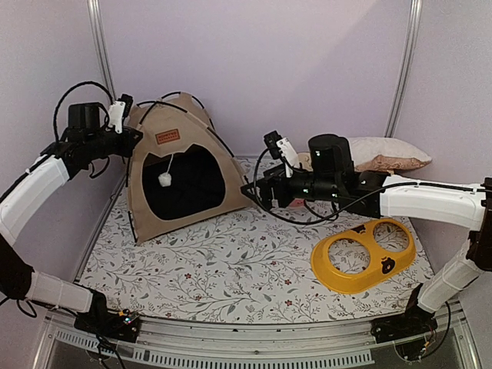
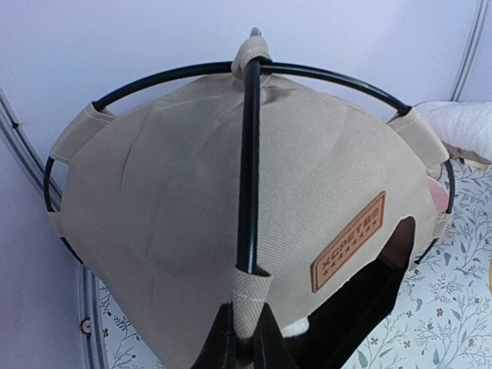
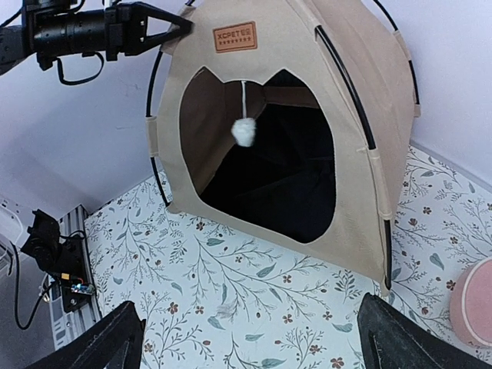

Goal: Set up the pet tent

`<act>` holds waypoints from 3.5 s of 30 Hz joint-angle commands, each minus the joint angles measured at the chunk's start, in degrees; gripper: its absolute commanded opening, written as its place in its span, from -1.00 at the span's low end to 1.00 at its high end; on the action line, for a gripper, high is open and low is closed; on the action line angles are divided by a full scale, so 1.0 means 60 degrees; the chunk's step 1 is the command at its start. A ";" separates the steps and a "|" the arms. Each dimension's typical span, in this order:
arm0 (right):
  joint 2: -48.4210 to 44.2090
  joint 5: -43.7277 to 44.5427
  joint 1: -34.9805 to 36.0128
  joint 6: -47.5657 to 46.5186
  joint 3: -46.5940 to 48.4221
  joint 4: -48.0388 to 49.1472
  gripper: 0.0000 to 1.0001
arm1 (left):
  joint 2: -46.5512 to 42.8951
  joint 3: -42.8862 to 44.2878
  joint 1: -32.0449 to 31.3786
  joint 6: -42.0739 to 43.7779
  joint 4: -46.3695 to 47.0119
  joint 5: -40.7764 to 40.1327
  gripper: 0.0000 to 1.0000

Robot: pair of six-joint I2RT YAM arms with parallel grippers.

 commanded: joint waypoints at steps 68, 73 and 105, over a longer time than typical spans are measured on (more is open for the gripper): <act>0.1700 0.0507 -1.0675 0.3930 0.2600 -0.2183 0.98 | -0.2921 0.0931 -0.1226 -0.2144 -0.0926 0.0608 0.78; 0.0214 0.0794 -1.0765 0.4135 0.1146 -0.1861 0.98 | -0.2905 0.0877 -0.1559 -0.2164 -0.0824 0.0735 0.99; 0.2872 -0.2486 -1.1344 0.5014 0.3892 0.0523 -1.00 | -0.2576 0.0767 -0.3005 -0.2185 -0.0459 0.0227 0.99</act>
